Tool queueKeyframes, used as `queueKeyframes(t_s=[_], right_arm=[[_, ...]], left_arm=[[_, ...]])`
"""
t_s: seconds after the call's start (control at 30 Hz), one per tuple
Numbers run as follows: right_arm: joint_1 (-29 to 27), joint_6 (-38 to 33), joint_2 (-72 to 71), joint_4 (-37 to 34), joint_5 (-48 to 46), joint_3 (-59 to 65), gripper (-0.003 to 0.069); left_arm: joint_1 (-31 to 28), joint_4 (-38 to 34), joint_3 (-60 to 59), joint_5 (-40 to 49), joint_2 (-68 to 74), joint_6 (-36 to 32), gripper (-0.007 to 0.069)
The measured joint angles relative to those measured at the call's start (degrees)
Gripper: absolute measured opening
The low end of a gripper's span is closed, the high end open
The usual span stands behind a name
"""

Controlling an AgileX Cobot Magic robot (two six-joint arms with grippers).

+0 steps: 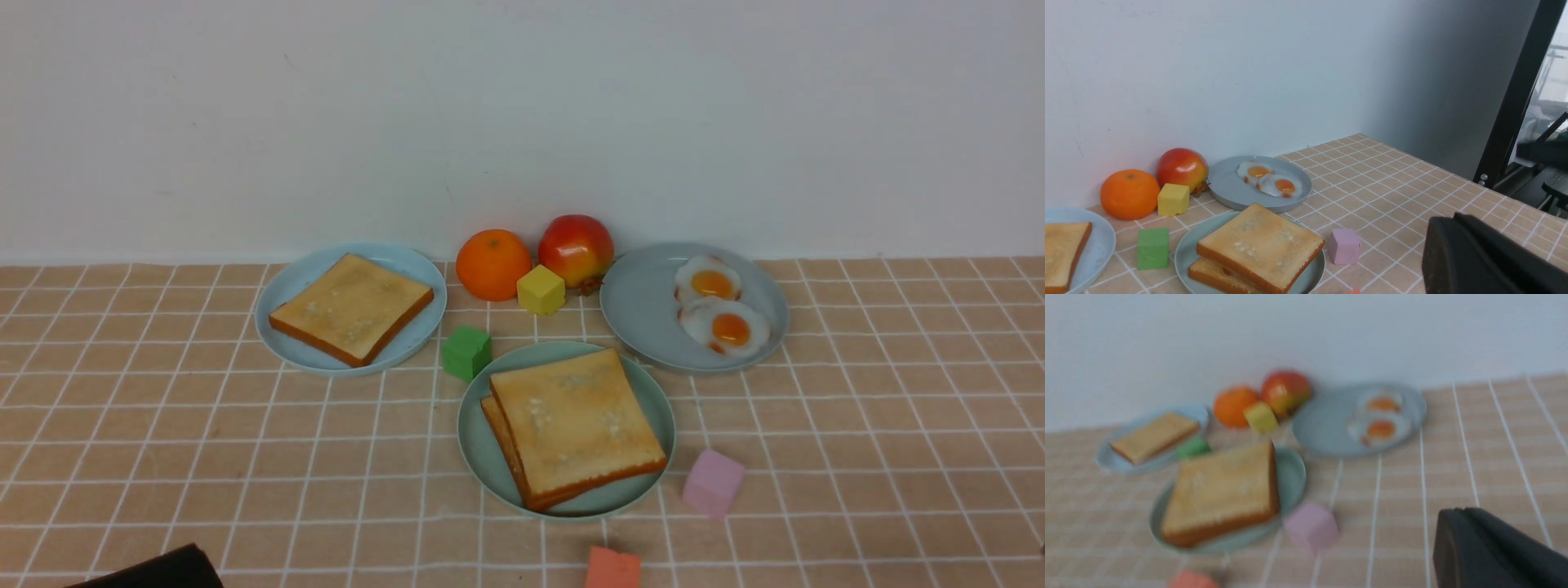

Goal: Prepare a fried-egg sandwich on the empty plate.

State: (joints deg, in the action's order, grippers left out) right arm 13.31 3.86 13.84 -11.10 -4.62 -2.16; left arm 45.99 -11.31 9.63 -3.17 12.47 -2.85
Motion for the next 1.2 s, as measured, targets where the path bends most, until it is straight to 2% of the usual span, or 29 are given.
queueKeyframes(t_s=[0.2,0.47,1.2], right_arm=[[-0.31,0.25,-2.18,2.86,-5.68,3.64,0.0005],[-7.13,-1.47,-14.11,6.07,-15.88,3.41,-0.0015],[-8.02,-2.21,-14.46,6.01,-17.39,3.09,-0.0013]], left_arm=[[0.0,0.0,0.0,0.07,0.0,0.0,-0.0013],[0.0,-0.06,-0.04,0.12,0.0,0.0,-0.0013],[0.0,-0.17,-0.11,1.54,0.0,0.0,-0.0002]])
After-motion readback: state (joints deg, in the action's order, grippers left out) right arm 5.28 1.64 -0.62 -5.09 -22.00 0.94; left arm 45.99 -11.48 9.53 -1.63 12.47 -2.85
